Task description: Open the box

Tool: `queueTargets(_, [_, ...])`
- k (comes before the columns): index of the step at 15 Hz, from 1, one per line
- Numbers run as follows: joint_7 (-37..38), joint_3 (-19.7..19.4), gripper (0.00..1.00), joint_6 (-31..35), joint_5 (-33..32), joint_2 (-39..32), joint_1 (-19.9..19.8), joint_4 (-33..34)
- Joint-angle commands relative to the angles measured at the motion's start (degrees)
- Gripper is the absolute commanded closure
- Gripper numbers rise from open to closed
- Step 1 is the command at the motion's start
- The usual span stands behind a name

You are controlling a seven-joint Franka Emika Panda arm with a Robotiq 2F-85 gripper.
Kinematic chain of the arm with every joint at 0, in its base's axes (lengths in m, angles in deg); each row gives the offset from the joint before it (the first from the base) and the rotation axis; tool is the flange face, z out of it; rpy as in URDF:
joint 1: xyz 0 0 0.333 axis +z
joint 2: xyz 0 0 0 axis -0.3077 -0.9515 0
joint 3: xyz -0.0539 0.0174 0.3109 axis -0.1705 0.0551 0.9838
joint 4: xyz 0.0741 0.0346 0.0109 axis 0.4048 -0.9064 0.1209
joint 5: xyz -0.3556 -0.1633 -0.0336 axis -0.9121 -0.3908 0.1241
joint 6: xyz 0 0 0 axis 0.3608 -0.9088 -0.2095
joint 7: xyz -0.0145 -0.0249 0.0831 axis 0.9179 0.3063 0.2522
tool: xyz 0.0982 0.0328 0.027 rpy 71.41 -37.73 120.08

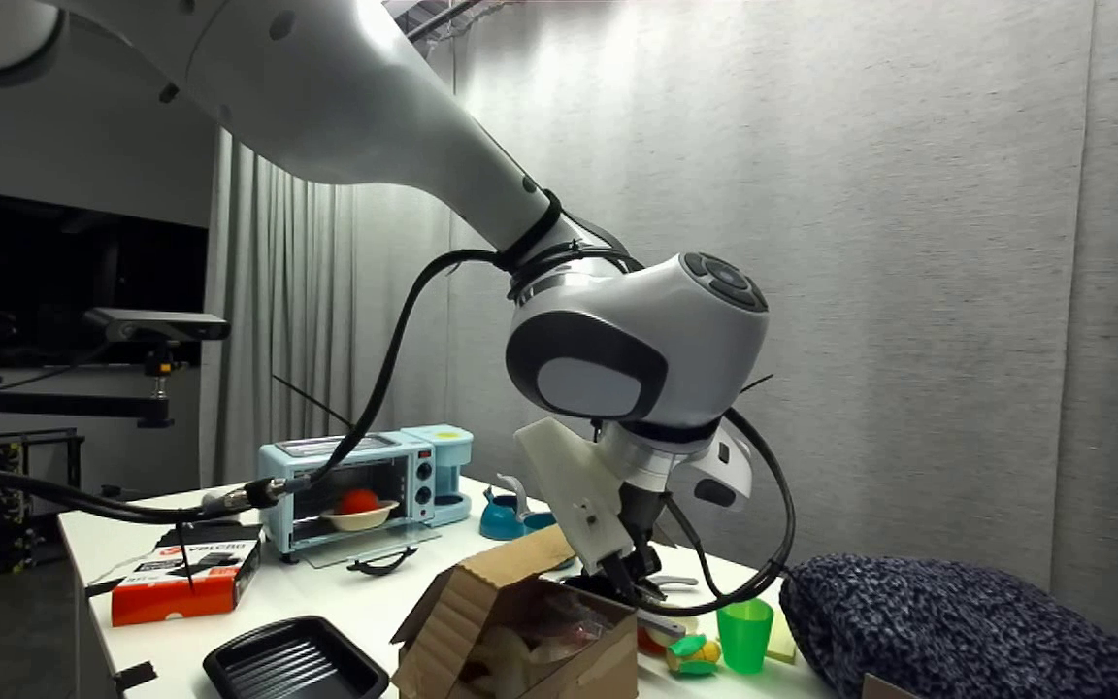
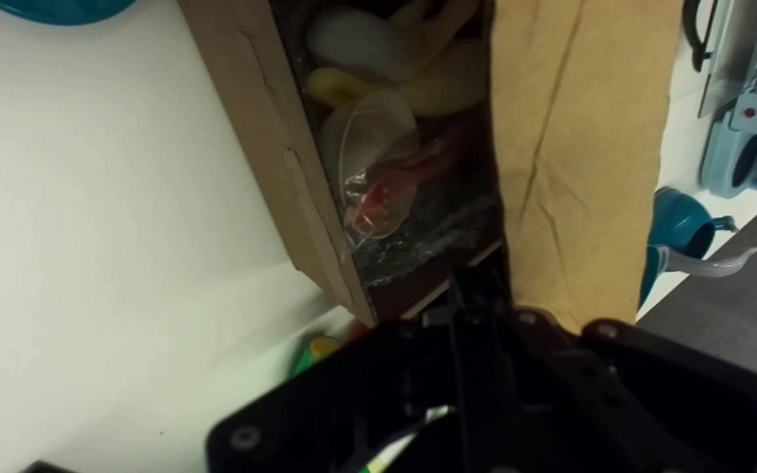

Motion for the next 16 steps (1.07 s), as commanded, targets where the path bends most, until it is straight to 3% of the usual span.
queueTargets(1, [-4.9, -1.0, 1.00, -3.8, 0.6, 3.2, 2.0, -0.5])
queueTargets(12, [-12.2, 0.0, 1.00, -5.8, -1.7, 7.9, 9.0, -0.2])
queueTargets(16, [-15.1, 1.2, 1.00, -3.8, -7.6, 9.1, 11.9, -1.9])
